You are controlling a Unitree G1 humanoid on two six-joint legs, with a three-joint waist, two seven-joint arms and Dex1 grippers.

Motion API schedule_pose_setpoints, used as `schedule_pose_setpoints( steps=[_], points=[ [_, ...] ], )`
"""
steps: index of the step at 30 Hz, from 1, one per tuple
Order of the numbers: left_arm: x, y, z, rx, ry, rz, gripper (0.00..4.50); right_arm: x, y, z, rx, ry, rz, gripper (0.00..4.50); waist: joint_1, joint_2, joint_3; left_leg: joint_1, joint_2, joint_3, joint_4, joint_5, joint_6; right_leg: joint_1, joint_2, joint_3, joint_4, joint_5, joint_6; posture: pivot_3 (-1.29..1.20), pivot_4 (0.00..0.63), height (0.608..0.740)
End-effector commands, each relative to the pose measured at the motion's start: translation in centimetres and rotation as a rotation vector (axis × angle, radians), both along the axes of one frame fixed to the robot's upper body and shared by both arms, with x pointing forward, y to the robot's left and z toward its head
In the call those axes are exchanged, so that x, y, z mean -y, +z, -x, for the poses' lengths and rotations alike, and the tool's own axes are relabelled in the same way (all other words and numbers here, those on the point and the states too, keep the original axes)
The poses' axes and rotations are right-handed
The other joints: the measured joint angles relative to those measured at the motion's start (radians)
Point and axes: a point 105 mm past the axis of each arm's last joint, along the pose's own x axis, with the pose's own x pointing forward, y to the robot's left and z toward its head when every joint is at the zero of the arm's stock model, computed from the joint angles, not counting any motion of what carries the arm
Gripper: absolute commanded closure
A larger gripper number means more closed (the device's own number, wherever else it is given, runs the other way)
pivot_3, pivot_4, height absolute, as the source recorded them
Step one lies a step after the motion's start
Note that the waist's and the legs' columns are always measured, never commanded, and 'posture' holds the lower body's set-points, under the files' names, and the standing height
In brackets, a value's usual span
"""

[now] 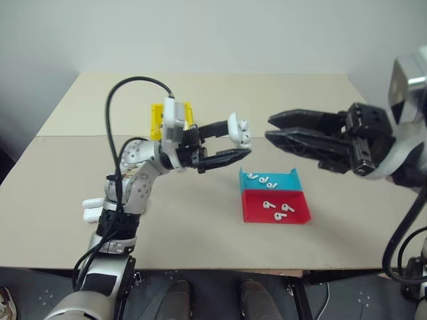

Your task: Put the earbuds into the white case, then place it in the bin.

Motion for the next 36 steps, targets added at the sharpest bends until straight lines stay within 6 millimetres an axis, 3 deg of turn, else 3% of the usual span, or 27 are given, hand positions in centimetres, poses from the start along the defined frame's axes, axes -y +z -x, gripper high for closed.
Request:
schedule_pose_setpoints(
  steps=[1,2,7,11,16,19,21,24,26,30,36],
  points=[
    [1.1,0.3,-0.2,0.039,0.014,-0.014,1.72,-1.5,0.0,-1.6,0.042,-0.054,0.132,4.12,-0.001,0.0,0.0,0.0,0.0,0.002,0.0,0.0,0.0,0.0,0.0,0.0,0.0,0.0,0.0,0.0,0.15,0.74],
    [1.5,0.2,-0.3,0.048,0.018,-0.023,1.72,-1.9,-0.1,-2.2,0.05,-0.069,0.181,4.45,-0.001,0.0,0.0,0.0,0.0,0.003,0.0,0.0,0.0,-0.001,0.0,0.0,0.0,0.0,0.0,0.0,0.15,0.74],
    [3.0,-0.1,0.0,0.088,0.01,-0.052,1.72,-3.7,-2.0,-4.3,0.117,-0.104,0.439,4.45,0.006,0.0,0.0,-0.004,0.0,0.005,0.0,0.0,0.0,-0.004,-0.001,0.0,-0.002,0.0,0.0,0.0,0.15,0.74],
    [2.8,0.7,0.0,0.088,0.028,0.0,1.72,-3.2,-3.5,-5.7,0.135,-0.156,0.543,4.45,0.011,0.0,0.0,-0.006,0.0,0.005,0.001,-0.001,0.001,-0.004,-0.001,-0.001,-0.003,0.0,0.0,0.0,0.15,0.74],
    [0.8,1.7,-0.2,0.101,0.111,0.102,1.72,-0.3,-3.1,-5.4,0.124,-0.185,0.508,4.45,0.013,0.0,0.0,-0.006,0.0,0.004,0.001,-0.001,0.002,-0.003,-0.002,-0.002,-0.004,0.0,0.0,0.0,0.15,0.74],
    [0.0,2.0,-0.1,0.1,0.151,0.142,1.72,0.4,-2.9,-5.5,0.107,-0.208,0.453,4.45,0.009,0.0,0.0,-0.005,0.001,0.002,0.0,-0.001,0.002,-0.003,-0.002,-0.001,-0.003,0.0,0.0,0.0,0.15,0.74],
    [-0.6,2.2,-0.5,0.102,0.215,0.159,1.72,0.6,-1.8,-5.6,0.09,-0.22,0.328,4.45,0.006,0.0,0.0,-0.004,0.001,0.0,0.0,-0.001,0.002,-0.003,-0.002,0.0,-0.002,0.0,0.0,0.0,0.15,0.74],
    [-1.9,2.7,-2.4,0.073,0.425,0.194,1.72,1.1,0.7,-5.1,0.103,-0.22,0.095,4.45,0.007,0.0,0.0,-0.003,0.001,-0.001,0.001,-0.001,0.002,-0.003,-0.001,0.0,0.0,0.0,0.0,0.0,0.15,0.74],
    [-3.9,2.8,-5.4,0.022,0.7,0.251,1.72,2.2,0.8,-5.1,0.084,-0.238,-0.008,4.45,0.014,-0.001,0.0,-0.002,0.0,-0.002,0.001,-0.001,0.002,-0.002,-0.002,0.0,0.001,0.0,0.0,0.0,0.15,0.74],
    [-7.4,1.0,-10.0,0.024,1.152,0.194,1.72,2.9,-2.8,-6.1,0.017,-0.369,0.076,4.45,0.028,-0.002,-0.001,-0.002,-0.001,-0.003,0.002,-0.001,0.002,0.001,-0.003,-0.001,-0.002,0.001,0.002,0.0,0.15,0.74],
    [-8.3,-0.4,-14.0,-0.034,1.301,0.207,1.72,1.6,-5.5,-7.2,0.086,-0.487,0.133,4.45,0.031,-0.002,-0.001,-0.005,-0.002,-0.002,0.002,-0.001,0.002,-0.003,-0.002,-0.001,-0.002,0.001,0.002,0.0,0.15,0.74]
  ],
)
